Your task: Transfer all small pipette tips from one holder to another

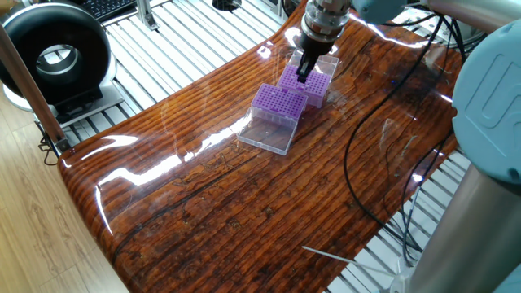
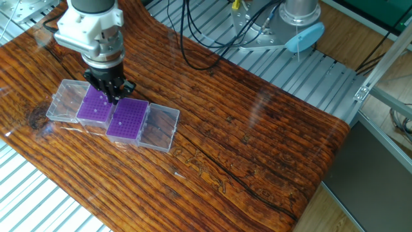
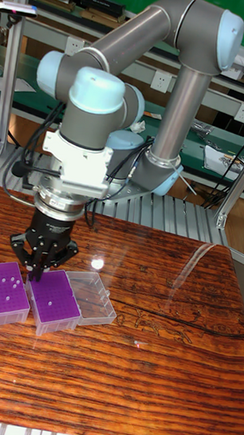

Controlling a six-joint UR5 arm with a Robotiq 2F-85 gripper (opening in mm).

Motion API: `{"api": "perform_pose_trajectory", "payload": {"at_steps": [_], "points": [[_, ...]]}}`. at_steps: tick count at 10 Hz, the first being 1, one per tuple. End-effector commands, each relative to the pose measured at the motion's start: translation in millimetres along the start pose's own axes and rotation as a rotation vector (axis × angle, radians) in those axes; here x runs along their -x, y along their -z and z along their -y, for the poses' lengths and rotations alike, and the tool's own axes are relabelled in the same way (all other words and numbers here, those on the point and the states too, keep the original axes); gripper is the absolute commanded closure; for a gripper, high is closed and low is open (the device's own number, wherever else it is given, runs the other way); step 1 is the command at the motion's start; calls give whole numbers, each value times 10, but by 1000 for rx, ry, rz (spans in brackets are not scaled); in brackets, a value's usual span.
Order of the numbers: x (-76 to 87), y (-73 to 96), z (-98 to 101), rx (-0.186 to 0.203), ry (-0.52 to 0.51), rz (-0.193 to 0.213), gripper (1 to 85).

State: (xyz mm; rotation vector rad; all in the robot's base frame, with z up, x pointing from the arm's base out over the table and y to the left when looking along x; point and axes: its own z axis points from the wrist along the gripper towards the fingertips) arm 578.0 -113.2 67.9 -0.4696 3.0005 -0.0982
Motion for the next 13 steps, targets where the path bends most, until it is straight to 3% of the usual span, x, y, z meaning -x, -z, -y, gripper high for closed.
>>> {"api": "perform_pose_trajectory", "payload": {"at_steps": [1,13], "points": [[102,6,-147,19,-12,0,673],[351,-35,-264,30,8,8,650]]}}
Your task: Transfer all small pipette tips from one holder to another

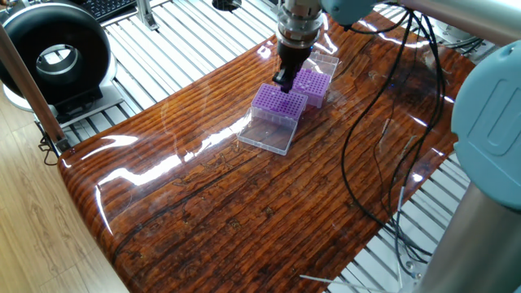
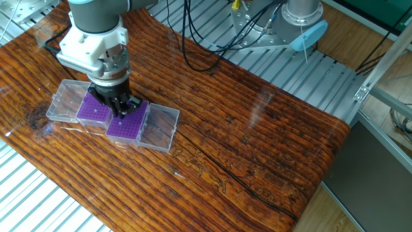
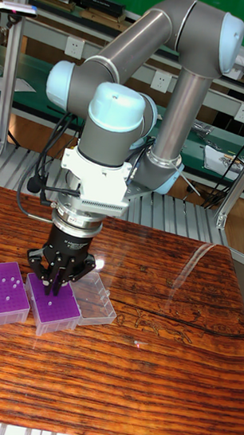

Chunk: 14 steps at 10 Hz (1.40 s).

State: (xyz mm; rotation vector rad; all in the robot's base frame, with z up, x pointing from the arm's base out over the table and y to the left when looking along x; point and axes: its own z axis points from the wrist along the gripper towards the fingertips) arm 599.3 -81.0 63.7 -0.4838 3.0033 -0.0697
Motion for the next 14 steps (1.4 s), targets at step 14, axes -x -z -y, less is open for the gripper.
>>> {"api": "perform_pose_trajectory", "payload": {"at_steps": [14], "points": [[85,29,87,-19,-87,22,717]]}}
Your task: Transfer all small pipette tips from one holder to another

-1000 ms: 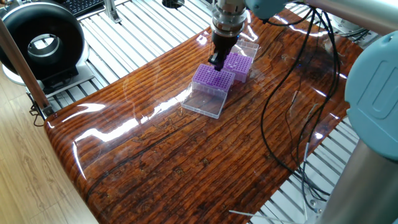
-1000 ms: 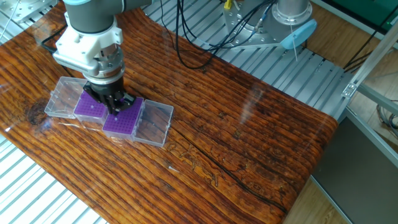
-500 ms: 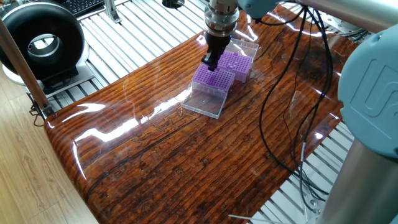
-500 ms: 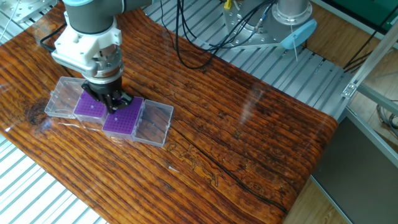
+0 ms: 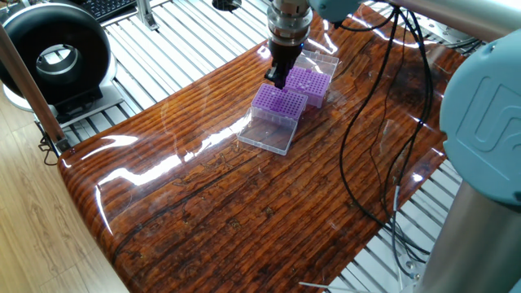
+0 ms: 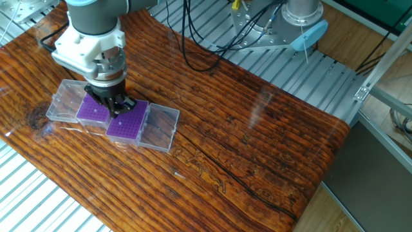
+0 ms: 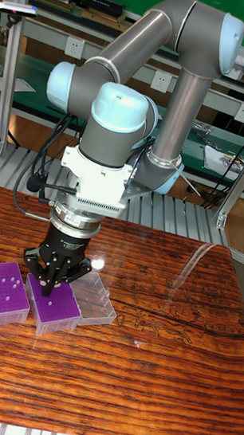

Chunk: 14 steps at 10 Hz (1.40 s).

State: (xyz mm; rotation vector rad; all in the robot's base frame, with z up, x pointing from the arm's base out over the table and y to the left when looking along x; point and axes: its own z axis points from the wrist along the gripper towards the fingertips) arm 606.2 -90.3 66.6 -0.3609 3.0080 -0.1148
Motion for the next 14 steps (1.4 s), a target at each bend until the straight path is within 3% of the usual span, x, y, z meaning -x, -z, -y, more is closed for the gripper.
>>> {"api": "perform_pose_trajectory", "payload": {"at_steps": [1,5,9,14], "points": [[27,10,-28,16,-1,11,697],[63,-60,-104,48,28,11,653],[126,-92,-152,52,35,12,647],[85,-125,-148,54,45,15,647]]}}
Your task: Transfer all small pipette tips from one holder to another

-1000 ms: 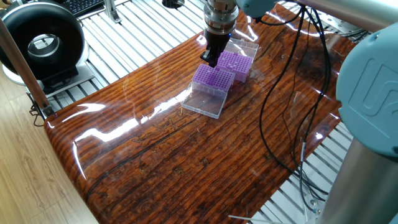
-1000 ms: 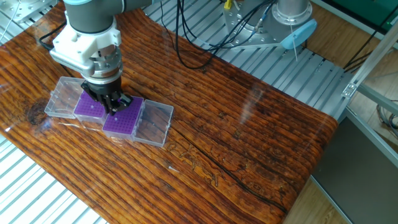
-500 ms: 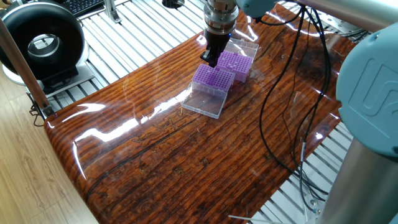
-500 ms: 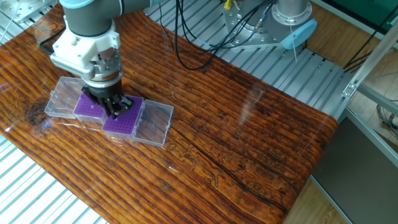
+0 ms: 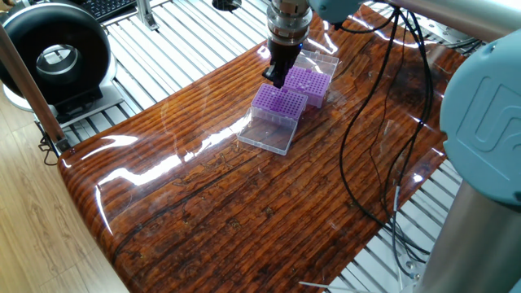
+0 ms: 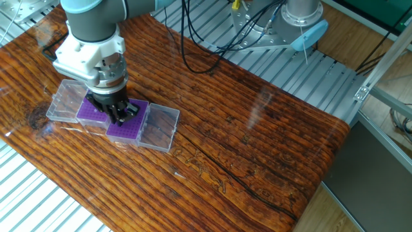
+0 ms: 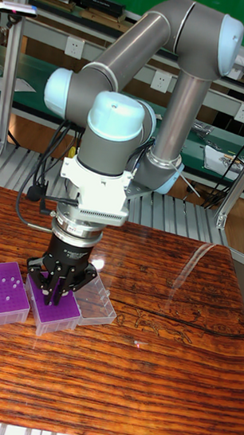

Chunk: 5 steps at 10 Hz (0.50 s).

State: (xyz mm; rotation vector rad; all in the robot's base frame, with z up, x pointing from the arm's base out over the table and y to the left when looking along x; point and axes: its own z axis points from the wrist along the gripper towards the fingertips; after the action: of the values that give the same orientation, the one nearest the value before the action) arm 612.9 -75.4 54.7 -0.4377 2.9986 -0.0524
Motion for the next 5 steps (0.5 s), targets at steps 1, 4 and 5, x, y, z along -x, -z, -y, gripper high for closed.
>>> {"api": "perform_pose_trajectory", "payload": {"at_steps": [1,4,5], "points": [[-30,-22,-13,11,-3,7,647],[-71,-51,-13,12,1,11,647],[-79,-62,-23,11,1,12,647]]}}
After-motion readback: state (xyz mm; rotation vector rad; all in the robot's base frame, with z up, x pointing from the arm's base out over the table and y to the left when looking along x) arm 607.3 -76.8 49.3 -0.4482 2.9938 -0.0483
